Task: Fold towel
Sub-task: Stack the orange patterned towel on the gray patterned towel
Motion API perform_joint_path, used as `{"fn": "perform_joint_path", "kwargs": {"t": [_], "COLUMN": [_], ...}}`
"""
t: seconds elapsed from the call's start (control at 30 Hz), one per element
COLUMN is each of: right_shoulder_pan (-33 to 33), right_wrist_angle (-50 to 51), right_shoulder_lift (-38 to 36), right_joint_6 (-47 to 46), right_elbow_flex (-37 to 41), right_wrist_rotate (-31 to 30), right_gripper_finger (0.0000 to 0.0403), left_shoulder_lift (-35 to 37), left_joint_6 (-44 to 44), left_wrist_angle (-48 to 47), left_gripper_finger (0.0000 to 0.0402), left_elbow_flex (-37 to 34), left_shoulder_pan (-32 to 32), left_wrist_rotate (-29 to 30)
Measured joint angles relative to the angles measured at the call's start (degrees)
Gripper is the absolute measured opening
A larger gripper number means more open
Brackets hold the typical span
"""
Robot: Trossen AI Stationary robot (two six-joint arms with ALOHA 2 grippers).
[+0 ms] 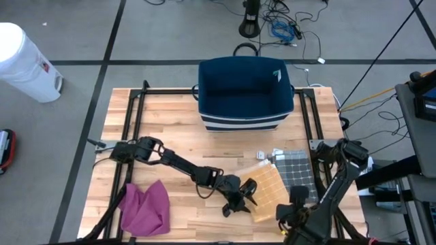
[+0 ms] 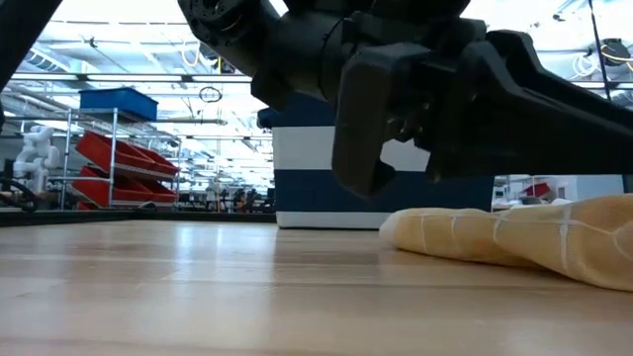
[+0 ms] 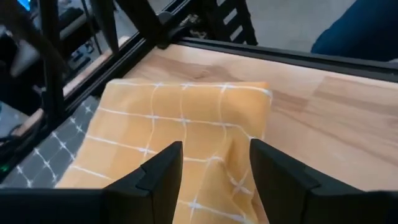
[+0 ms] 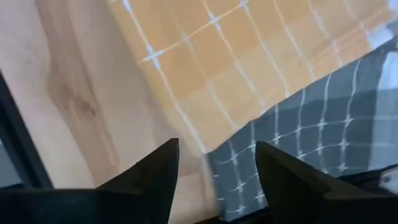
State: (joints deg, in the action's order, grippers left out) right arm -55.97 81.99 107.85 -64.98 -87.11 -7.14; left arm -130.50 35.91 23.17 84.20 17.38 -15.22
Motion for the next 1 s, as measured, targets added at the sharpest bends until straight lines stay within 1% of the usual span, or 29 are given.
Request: {"fn": "perform_joint_path", "kwargs": {"t": [0.07,0.1,0.23,0.33,0.4,0.53,0.6,0.73,0.8,0.9,1.0], "right_shoulder_pan": [-1.11,-1.63,-3.04,-2.99,-2.73,-1.57,-0.41,2.1,2.93,3.46,3.37], "right_wrist_angle": [-0.9,-1.88,-6.21,-7.88,-10.17,-15.58,-17.78,-20.21,-20.13,-20.06,-19.85], "right_shoulder_lift": [0.0,0.0,0.0,0.04,0.1,0.37,1.04,3.38,4.61,5.94,6.23], "right_joint_6": [-3.09,-4.66,-10.11,-12.79,-12.69,-7.97,-5.26,-0.49,-0.08,-0.38,-2.75], "right_elbow_flex": [0.0,0.0,0.0,0.0,0.0,0.0,0.0,0.0,0.0,0.0,0.0], "right_wrist_rotate": [-1.2,-3.1,-15.84,-24.38,-28.92,-35.24,-37.04,-36.93,-36.03,-34.28,-33.0], "right_gripper_finger": [0.0195,0.0194,0.0193,0.0192,0.0192,0.0192,0.0192,0.0192,0.0192,0.0192,0.0192], "left_shoulder_lift": [0.0,0.0,0.04,0.04,0.09,0.26,0.31,0.31,0.33,0.37,0.35], "left_joint_6": [-1.6,-2.28,-2.72,-5.1,-7.39,-12.56,-14.08,-15.04,-14.57,-13.22,-11.52], "left_wrist_angle": [-0.72,-1.65,-9.16,-12.9,-14.25,-16.61,-17.53,-18.05,-18.53,-19.5,-19.46], "left_gripper_finger": [0.0193,0.0193,0.0193,0.0193,0.0193,0.0193,0.0193,0.0193,0.0193,0.0193,0.0184], "left_elbow_flex": [0.0,0.0,0.0,0.0,0.02,0.17,0.22,0.22,0.22,0.22,0.18], "left_shoulder_pan": [0.43,0.73,1.4,1.51,1.56,1.56,1.54,1.5,1.56,1.58,1.89], "left_wrist_rotate": [0.76,2.27,10.96,15.0,15.77,17.07,17.58,18.64,19.97,20.4,20.84]}}
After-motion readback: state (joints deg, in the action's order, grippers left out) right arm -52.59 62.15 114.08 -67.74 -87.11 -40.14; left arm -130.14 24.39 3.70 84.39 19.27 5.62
